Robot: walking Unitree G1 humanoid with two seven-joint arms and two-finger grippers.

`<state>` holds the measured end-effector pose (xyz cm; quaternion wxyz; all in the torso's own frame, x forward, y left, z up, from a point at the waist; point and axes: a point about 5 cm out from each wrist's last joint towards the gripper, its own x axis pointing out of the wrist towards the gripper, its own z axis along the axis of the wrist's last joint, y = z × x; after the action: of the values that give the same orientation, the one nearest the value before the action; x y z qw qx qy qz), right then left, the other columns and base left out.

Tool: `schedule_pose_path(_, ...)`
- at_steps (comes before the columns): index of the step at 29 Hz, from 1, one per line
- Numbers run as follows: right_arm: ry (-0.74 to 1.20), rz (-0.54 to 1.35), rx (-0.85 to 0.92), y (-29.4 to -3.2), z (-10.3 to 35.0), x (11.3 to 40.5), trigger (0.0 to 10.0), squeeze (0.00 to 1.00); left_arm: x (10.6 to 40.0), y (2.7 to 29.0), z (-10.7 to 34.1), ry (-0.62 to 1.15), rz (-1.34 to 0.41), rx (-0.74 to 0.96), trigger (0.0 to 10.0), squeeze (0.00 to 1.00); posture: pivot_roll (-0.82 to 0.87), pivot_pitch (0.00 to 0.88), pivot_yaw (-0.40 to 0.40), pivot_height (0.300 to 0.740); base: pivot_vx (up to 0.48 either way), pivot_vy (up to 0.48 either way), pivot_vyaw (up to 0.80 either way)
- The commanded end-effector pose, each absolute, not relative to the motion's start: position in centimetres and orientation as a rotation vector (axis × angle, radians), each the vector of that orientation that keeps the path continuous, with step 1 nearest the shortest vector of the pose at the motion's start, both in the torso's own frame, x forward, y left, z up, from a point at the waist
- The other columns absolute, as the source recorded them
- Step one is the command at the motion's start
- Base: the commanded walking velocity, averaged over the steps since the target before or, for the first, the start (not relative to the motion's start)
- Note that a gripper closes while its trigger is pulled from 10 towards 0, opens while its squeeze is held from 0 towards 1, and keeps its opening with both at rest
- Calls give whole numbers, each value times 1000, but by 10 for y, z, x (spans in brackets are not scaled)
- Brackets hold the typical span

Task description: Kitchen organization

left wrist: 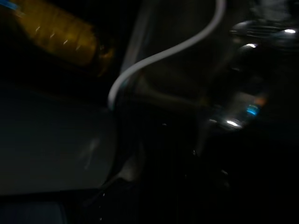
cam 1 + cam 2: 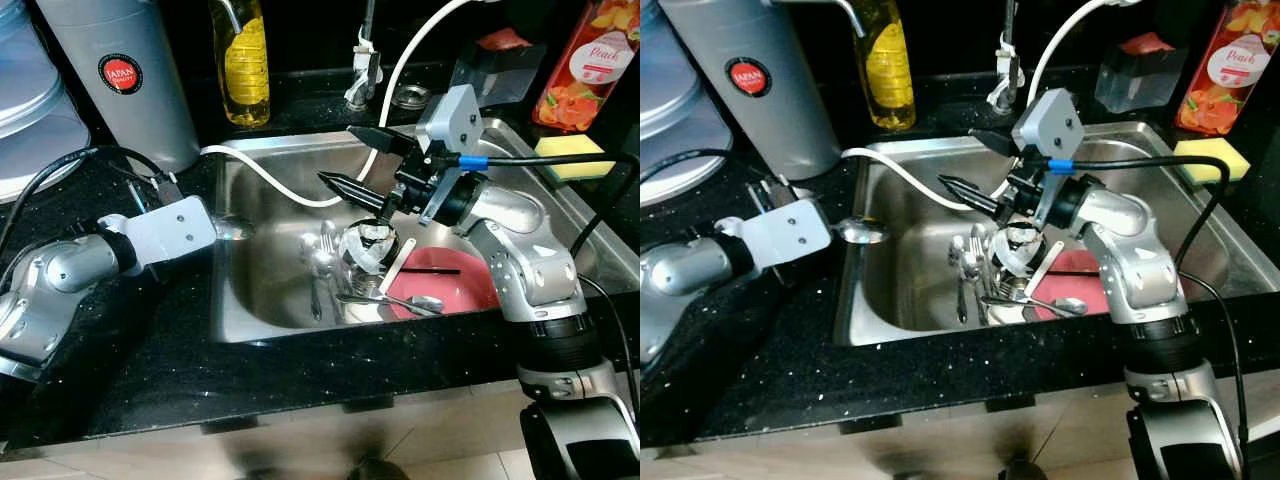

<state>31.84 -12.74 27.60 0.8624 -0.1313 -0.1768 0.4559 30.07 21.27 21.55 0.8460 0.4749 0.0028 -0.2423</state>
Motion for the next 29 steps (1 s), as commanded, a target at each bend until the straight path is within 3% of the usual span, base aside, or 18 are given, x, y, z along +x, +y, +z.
schedule_pose_path(1,-376,960,-268,-127,277,318,10000,0,305,209,219,-15,-466,958,4824,0,-62,74,23,740,0,0,0)
schedule_pose_path(2,-377,959,-269,-127,278,318,10000,0,306,208,228,-50,-426,950,10000,0,-64,74,23,740,0,0,0)
schedule_pose_path(6,-379,954,-270,-128,279,317,10000,0,301,213,246,-67,-382,888,10000,0,-66,77,29,740,0,0,0)
schedule_pose_path(8,-378,950,-270,-129,278,317,10000,0,299,219,249,-51,-343,765,10000,0,-66,78,30,740,0,0,0)
schedule_pose_path(9,-378,949,-269,-129,278,317,10000,0,300,225,250,-39,-287,673,10000,843,-63,79,31,740,0,0,0)
schedule_pose_path(10,-378,949,-269,-129,278,317,10000,0,300,225,250,-39,-287,673,10000,843,-63,79,31,740,0,0,0)
schedule_pose_path(11,-377,949,-269,-129,278,317,10000,0,302,231,249,-24,-239,635,10000,1000,-63,79,31,740,0,0,0)
schedule_pose_path(18,-378,951,-268,-128,277,317,10000,0,299,246,237,68,-109,474,10000,1000,-58,73,28,740,0,0,0)
schedule_pose_path(29,-384,962,-269,-126,279,318,10000,0,293,245,225,161,-42,302,10000,1000,-51,63,25,740,0,0,0)
